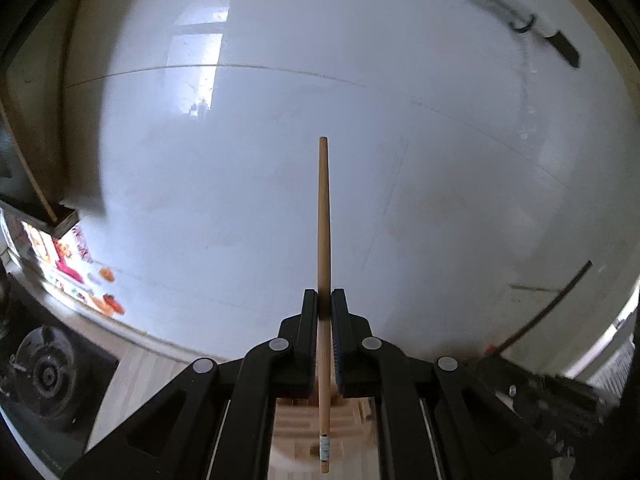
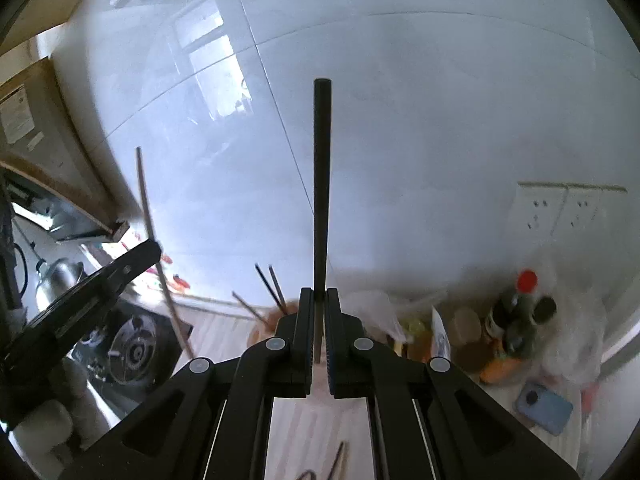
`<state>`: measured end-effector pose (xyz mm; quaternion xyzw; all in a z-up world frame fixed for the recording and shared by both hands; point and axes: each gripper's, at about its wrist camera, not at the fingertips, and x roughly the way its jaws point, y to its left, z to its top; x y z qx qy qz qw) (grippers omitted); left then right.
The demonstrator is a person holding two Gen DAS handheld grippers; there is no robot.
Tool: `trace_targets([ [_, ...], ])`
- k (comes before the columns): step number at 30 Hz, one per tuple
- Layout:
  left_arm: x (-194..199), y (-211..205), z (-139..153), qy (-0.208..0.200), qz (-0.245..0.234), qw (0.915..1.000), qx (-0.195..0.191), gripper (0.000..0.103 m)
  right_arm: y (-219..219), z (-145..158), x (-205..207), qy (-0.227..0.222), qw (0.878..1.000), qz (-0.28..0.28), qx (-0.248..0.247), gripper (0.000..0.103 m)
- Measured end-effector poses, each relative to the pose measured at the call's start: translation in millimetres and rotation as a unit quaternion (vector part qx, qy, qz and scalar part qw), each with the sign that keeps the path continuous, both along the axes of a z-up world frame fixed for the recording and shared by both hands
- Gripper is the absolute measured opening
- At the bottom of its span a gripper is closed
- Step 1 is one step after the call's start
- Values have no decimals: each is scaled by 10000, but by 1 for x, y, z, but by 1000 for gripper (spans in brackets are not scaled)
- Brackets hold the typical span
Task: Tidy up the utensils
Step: 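Lift both chopsticks, carry them over the cream holder and lower them in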
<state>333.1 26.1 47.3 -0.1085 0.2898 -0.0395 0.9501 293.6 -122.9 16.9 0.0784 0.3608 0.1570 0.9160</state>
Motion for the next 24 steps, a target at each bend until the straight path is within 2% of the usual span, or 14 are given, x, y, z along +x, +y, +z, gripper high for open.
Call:
trace_targets([
  [5, 39, 1, -32, 81, 61, 9999, -61, 4, 18, -9, 32, 11, 10000, -83, -23, 5],
  [11, 67, 9, -68, 163, 157, 9997, -58, 4, 27, -39, 67, 283, 9994, -169, 41, 5],
  [17, 76, 6, -85, 99, 142, 9995, 249, 4, 31, -57, 83, 402, 9990, -160, 93, 5],
  [24, 82, 5, -97, 508, -92, 9980, 369, 5, 37, -69, 92, 611, 9981, -49, 22, 5],
])
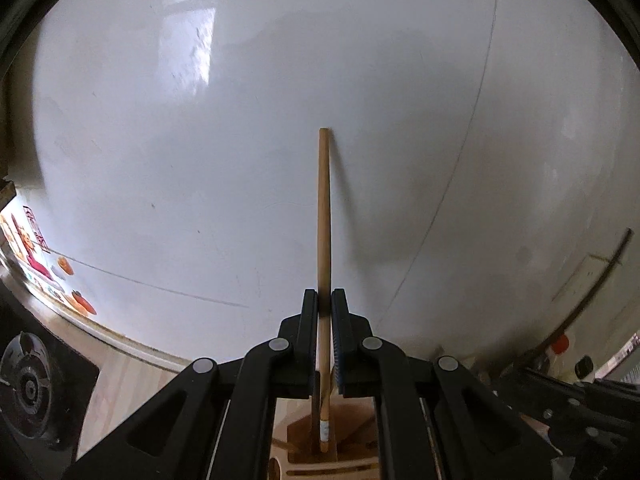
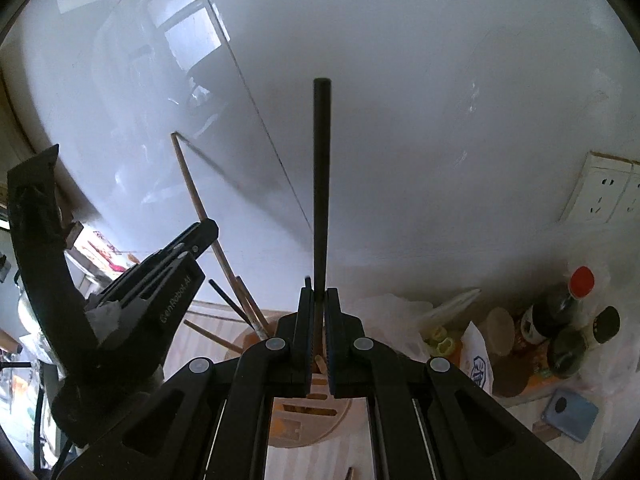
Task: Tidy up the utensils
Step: 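Lift both chopsticks, carry them over the cream holder and lower them in, then open both tools and withdraw from the holder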
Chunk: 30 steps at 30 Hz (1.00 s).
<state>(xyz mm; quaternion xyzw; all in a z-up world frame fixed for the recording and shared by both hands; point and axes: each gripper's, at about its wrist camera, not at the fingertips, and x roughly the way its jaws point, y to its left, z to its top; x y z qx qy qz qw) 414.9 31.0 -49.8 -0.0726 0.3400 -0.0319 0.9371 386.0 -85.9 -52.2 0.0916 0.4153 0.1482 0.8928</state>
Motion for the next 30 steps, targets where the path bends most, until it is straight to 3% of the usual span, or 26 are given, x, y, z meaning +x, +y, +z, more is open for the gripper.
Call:
trace_targets([
  [5, -14, 4, 16, 255, 10, 9996, 139, 13, 3, -9, 12, 420, 9989, 189, 75, 6],
  [6, -22, 6, 23, 245, 51, 9995, 205, 23, 2, -10, 11, 447, 9988, 176, 86, 6],
  [7, -31, 9, 29, 212, 71, 9996, 195, 43, 1, -9, 10, 458, 9987, 187, 105, 7],
  [8, -37, 11, 33, 163, 128, 9996, 193, 56, -1, -8, 8, 460, 9987, 168, 134, 9],
  [9, -46, 14, 37, 165, 217, 9994, 233, 79, -3, -6, 6, 455, 9987, 131, 174, 20],
  [10, -54, 17, 39, 166, 271, 9992, 232, 89, -7, -3, 3, 422, 9988, 99, 206, 32],
  [12, -70, 25, 36, 283, 367, 9986, 254, 91, -14, 0, -6, 307, 9994, -4, 154, 40],
  [15, -94, 29, 20, 575, 569, 9962, 319, 103, -26, -1, -23, 220, 9996, -196, 51, 47],
  [20, -134, 30, -18, 899, 854, 9905, 589, 103, -46, -19, -61, 254, 9975, -615, -227, 60],
  [27, -172, 20, -98, 1833, 844, 9744, 987, 103, -55, -93, -110, 825, 9926, -756, -478, 74],
  [30, -183, 14, -136, 2255, 748, 9644, 1163, 103, -47, -134, -124, 1193, 9886, -642, -650, 74],
])
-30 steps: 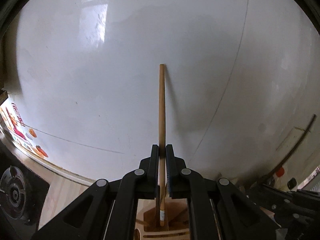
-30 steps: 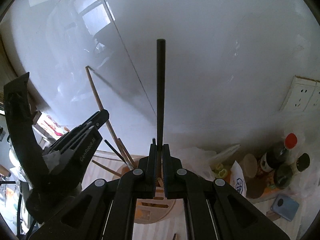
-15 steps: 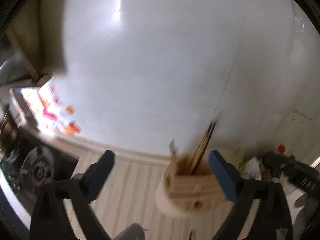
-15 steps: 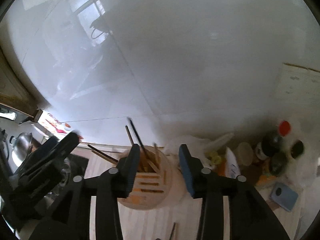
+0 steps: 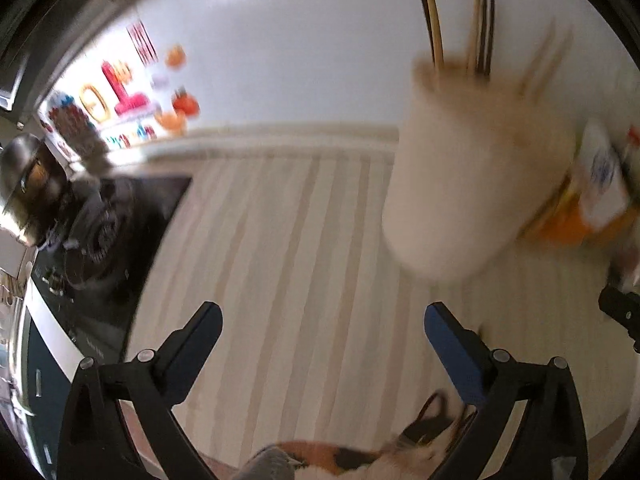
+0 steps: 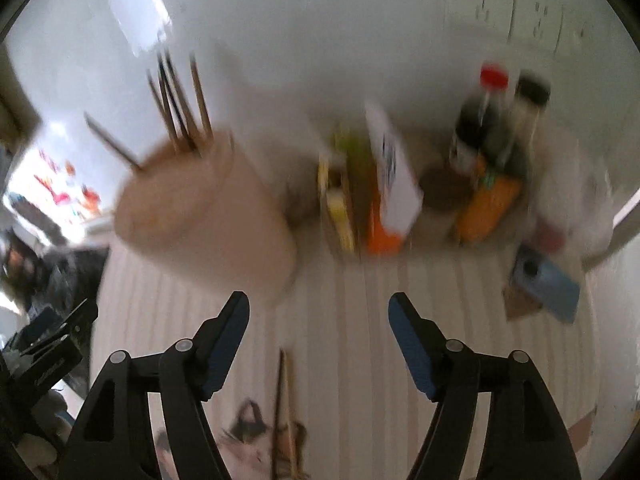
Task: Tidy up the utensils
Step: 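Open both tools and withdraw from the holder, then grasp a dark chopstick with the left tool while the right tool grasps a light wooden chopstick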
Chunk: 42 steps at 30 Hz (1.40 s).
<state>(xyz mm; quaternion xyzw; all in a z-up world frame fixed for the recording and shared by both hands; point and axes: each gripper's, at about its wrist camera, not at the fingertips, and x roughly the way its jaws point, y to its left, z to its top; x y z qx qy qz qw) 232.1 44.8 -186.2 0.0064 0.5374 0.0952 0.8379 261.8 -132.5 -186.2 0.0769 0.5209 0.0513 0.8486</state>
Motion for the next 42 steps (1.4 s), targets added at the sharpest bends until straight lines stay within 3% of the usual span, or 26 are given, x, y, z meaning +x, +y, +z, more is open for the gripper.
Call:
trace_targets([
  [8, -26, -9, -96, 1197, -124, 9927, 83, 103, 28, -99, -31, 1091, 9934, 291, -202, 74],
  [14, -35, -15, -120, 1451, -164, 9892, 81, 103, 56, -151, -48, 1624, 9848, 539, -291, 63],
  [18, -38, -16, -126, 1445, -160, 9894, 66, 103, 66, -164, -53, 1706, 9825, 622, -424, 59],
  [23, -40, -13, -125, 1398, -155, 9900, 70, 103, 75, -173, -58, 1696, 9802, 709, -731, 40],
  [25, -40, -16, -122, 1379, -178, 9903, 62, 103, 76, -174, -60, 1676, 9788, 727, -921, 25],
  [28, -42, -21, -116, 1304, -250, 9911, 1, 103, 69, -176, -62, 1734, 9779, 648, -968, 14],
  [35, -41, -58, -106, 1197, -654, 9906, -110, 103, 18, -180, -61, 1930, 9752, 302, -1045, 14],
  [42, -39, -104, -104, 1309, -1173, 9823, -640, 99, -37, -181, -69, 2070, 9717, -46, -1135, 14],
])
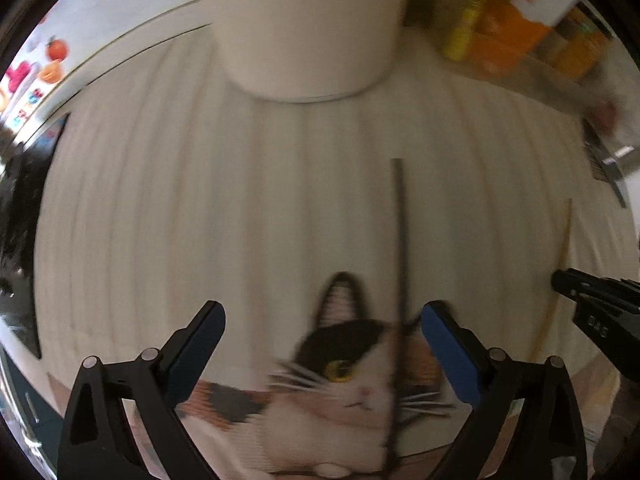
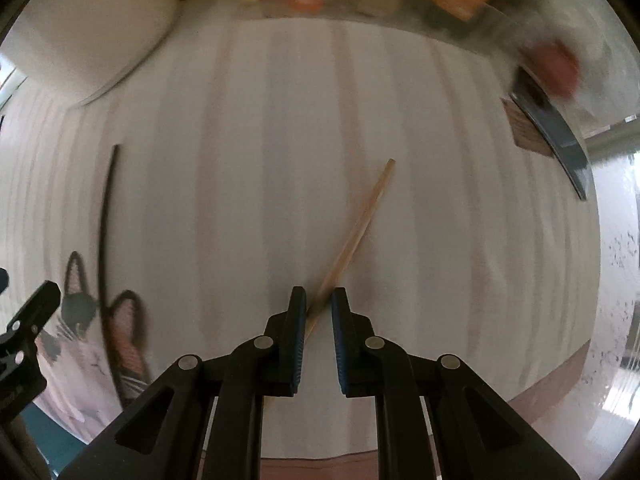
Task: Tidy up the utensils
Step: 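Grasp a dark chopstick with the left tool while the right tool grasps a light wooden chopstick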
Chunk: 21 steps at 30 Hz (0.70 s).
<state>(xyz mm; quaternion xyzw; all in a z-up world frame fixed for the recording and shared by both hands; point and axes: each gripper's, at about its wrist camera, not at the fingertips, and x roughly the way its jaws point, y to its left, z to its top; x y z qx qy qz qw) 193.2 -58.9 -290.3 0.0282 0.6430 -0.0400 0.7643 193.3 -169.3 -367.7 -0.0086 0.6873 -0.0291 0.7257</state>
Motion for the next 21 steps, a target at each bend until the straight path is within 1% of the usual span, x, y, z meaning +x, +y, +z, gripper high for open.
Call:
trace_targets([
  [2, 1, -14, 0, -5, -156, 9999, -60, 96, -10, -1, -2, 24, 9999, -97, -60, 14],
  [3, 2, -19, -1, 10, -219, 9997, -65, 88, -18, -1, -2, 29, 9999, -141, -68, 14],
  [4, 3, -24, -3, 38, -284, 9996, -66, 83, -23, -2, -4, 40, 9998, -188, -64, 14],
  [5, 4, -29, -5, 72, -338, 9994, -55, 82, -30, -2, -5, 57, 9997, -238, -59, 14],
  [6, 5, -34, -7, 97, -380, 9992, -28, 78, -47, -7, -2, 69, 9995, -288, -51, 14],
  [8, 7, -41, -12, 139, -457, 9989, -3, 71, -55, -8, -5, 74, 9993, -368, -6, 14],
  [9, 7, -46, -14, 163, -492, 9986, 51, 62, -62, -9, -7, 78, 9991, -409, 30, 14],
  [10, 7, -51, -17, 194, -526, 9984, 104, 49, -67, -9, 2, 86, 9990, -446, 57, 14],
  [11, 8, -52, -22, 264, -551, 9980, 150, 42, -69, -9, 7, 95, 9987, -500, 92, 14],
  [12, 10, -53, -22, 224, -527, 9983, 84, 37, -78, -13, 6, 102, 9985, -535, 110, 14],
  [13, 11, -52, -22, 193, -516, 9985, 73, 28, -85, -15, 6, 110, 9982, -574, 125, 14],
  [14, 13, -49, -23, 185, -532, 9984, 15, 25, -88, -15, 7, 112, 9979, -617, 142, 14],
  [15, 13, -48, -23, 166, -537, 9984, 26, 14, -91, -15, 8, 110, 9975, -674, 166, 14],
  [16, 15, -44, -23, 167, -534, 9984, 15, 8, -95, -15, 6, 108, 9973, -708, 180, 14],
  [18, 18, -35, -23, 172, -494, 9986, 15, 5, -101, -14, 6, 129, 9968, -778, 151, 14],
  [20, 23, -23, -24, 169, -419, 9990, 45, 5, -105, -17, 12, 109, 9972, -725, 152, 14],
  [21, 24, -16, -24, 168, -372, 9991, 77, 5, -94, -15, 15, 78, 9978, -632, 183, 13],
])
